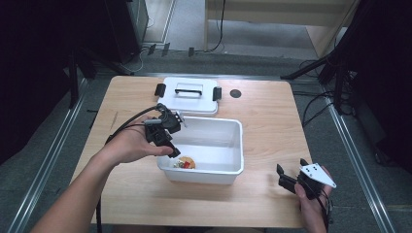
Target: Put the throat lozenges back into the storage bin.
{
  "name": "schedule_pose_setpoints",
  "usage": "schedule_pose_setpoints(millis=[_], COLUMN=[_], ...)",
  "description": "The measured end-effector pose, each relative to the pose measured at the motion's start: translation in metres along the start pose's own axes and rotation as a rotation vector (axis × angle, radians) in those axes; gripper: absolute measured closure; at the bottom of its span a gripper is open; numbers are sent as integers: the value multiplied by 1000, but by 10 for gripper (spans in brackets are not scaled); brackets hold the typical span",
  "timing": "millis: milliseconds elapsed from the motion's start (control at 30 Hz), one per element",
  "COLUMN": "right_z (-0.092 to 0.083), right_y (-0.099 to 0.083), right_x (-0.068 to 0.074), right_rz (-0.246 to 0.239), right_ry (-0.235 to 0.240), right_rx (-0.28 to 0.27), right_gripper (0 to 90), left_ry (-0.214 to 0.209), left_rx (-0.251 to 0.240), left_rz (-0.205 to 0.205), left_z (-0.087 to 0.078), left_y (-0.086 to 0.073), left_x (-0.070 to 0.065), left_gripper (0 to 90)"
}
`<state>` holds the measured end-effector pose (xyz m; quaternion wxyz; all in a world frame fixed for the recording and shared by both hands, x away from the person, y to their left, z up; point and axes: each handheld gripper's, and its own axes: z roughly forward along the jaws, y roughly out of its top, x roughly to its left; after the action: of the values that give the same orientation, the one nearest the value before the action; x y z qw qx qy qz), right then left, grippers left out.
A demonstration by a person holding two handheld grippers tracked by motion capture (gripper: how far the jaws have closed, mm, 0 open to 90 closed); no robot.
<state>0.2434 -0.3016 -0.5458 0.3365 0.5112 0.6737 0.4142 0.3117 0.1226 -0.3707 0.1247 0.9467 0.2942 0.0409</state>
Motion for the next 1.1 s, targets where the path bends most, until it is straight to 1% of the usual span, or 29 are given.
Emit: schedule_pose_setpoints(millis=[100, 200, 400, 567, 600, 733, 767, 867, 1100], right_z=[0, 0, 0, 0, 0, 0, 0, 0, 0], right_y=[0, 0, 0, 0, 0, 0, 0, 0, 0], right_x=[0, 0, 0, 0, 0, 0, 0, 0, 0], right_rz=[0, -2, 1, 1, 0, 2, 3, 2, 4], right_ry=[1, 0, 0, 0, 0, -2, -2, -3, -3], right_rx=[3, 2, 3, 3, 3, 3, 3, 3, 5], right_gripper=[131, 131, 131, 131, 131, 131, 131, 131, 131], left_ry=[11, 20, 40, 46, 48, 53, 53, 49, 62], left_rx=[0, -6, -16, -19, -22, -11, -10, -5, 33], left_rz=[-4, -18, -48, -87, -101, -130, -145, -169, -239], left_z=[-6, -10, -19, -21, -21, -16, -14, -7, 15], left_y=[-5, -12, -32, -51, -55, -73, -77, -89, -119], left_x=[2, 5, 14, 21, 22, 28, 29, 32, 42], left_gripper=[428, 429, 428, 423, 422, 407, 399, 369, 285])
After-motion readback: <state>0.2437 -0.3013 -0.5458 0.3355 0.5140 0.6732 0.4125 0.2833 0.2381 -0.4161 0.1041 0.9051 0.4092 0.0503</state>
